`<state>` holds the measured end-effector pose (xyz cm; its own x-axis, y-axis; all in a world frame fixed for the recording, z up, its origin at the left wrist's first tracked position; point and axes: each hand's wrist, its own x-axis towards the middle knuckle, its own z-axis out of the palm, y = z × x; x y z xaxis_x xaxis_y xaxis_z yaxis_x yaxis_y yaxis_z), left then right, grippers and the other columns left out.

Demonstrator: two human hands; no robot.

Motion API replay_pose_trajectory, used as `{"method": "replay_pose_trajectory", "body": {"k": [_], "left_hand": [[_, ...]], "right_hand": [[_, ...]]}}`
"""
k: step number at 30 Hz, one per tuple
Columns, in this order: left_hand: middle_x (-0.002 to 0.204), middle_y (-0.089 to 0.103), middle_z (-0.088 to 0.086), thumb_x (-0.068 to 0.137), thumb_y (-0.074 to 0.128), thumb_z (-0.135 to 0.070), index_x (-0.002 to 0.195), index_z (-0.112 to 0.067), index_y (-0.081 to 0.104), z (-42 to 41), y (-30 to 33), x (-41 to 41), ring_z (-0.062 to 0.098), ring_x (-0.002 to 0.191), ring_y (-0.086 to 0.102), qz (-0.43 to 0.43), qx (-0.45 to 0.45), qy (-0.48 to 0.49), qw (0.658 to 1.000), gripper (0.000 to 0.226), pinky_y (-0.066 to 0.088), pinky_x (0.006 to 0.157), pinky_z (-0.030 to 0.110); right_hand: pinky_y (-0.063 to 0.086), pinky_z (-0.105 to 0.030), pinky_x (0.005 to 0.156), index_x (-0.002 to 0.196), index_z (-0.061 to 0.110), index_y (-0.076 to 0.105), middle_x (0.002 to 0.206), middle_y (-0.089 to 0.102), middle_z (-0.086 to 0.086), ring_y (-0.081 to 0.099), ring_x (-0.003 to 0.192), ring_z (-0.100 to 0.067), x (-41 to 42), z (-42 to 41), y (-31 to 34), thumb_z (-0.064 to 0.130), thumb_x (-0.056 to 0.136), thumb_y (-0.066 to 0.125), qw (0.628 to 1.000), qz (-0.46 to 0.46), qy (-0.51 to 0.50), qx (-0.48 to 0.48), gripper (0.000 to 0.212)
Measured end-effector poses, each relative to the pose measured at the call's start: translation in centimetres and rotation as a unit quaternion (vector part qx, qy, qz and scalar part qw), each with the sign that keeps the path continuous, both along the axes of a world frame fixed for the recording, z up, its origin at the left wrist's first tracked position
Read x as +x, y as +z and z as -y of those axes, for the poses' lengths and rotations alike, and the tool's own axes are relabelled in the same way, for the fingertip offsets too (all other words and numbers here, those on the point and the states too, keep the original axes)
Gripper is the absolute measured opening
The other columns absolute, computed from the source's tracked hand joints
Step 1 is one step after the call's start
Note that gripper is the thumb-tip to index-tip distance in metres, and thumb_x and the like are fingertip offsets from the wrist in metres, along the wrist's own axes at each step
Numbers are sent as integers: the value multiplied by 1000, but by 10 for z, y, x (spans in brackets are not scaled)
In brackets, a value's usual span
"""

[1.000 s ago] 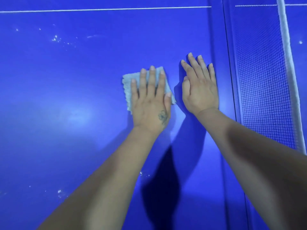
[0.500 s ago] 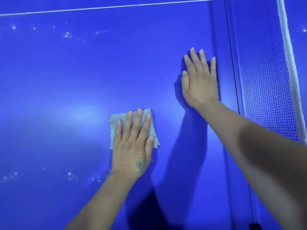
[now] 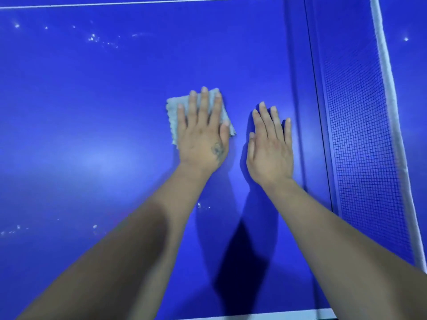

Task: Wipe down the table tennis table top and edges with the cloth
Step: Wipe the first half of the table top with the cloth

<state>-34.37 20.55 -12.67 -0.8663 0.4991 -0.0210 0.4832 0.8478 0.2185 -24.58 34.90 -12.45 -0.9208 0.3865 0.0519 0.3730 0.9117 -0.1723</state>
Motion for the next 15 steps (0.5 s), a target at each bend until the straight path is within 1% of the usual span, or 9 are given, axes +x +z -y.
{"method": "replay_pose_trajectory", "body": {"k": [3,6,8,10,12,15], "left_hand": [[179,9,7,113,22,-44,172,-19,12,0,5,39,31,166,2,7,2,-56,998,65,8,131,58],[180,3,5,115,22,-43,172,-19,9,24,13,85,29,166,-4,34,5,-91,995,63,10,131,57],[180,1,3,115,26,-42,172,-20,8,49,17,113,28,166,-4,48,-3,-100,994,63,13,131,57],[180,4,1,115,32,-41,172,-22,11,78,19,132,27,166,-1,59,-13,-95,994,64,17,131,57],[179,8,0,114,37,-41,171,-23,16,105,21,136,27,166,4,64,-22,-91,994,64,20,130,58],[179,11,1,112,38,-40,171,-23,20,130,20,112,27,166,6,53,-27,-84,995,63,20,130,59]], "right_hand": [[12,-56,134,165,13,35,178,23,-1,15,166,-24,-1,0,1,25,108,29,1000,4,-2,-4,58],[13,-55,133,165,12,36,177,25,-1,16,165,-24,-2,1,2,25,109,32,1000,3,-5,-4,57],[13,-55,133,165,13,36,177,24,0,16,165,-23,-1,1,2,26,109,30,1000,4,-6,0,57],[14,-55,133,164,13,37,177,25,1,16,165,-23,-1,1,2,27,109,29,1000,3,-6,-1,57],[14,-55,133,164,13,37,177,25,1,16,165,-23,-1,1,3,26,109,28,1000,-1,-8,-6,58],[14,-55,133,164,13,38,177,26,1,18,165,-23,-1,2,3,26,108,28,1000,-5,-12,-10,58]]}}
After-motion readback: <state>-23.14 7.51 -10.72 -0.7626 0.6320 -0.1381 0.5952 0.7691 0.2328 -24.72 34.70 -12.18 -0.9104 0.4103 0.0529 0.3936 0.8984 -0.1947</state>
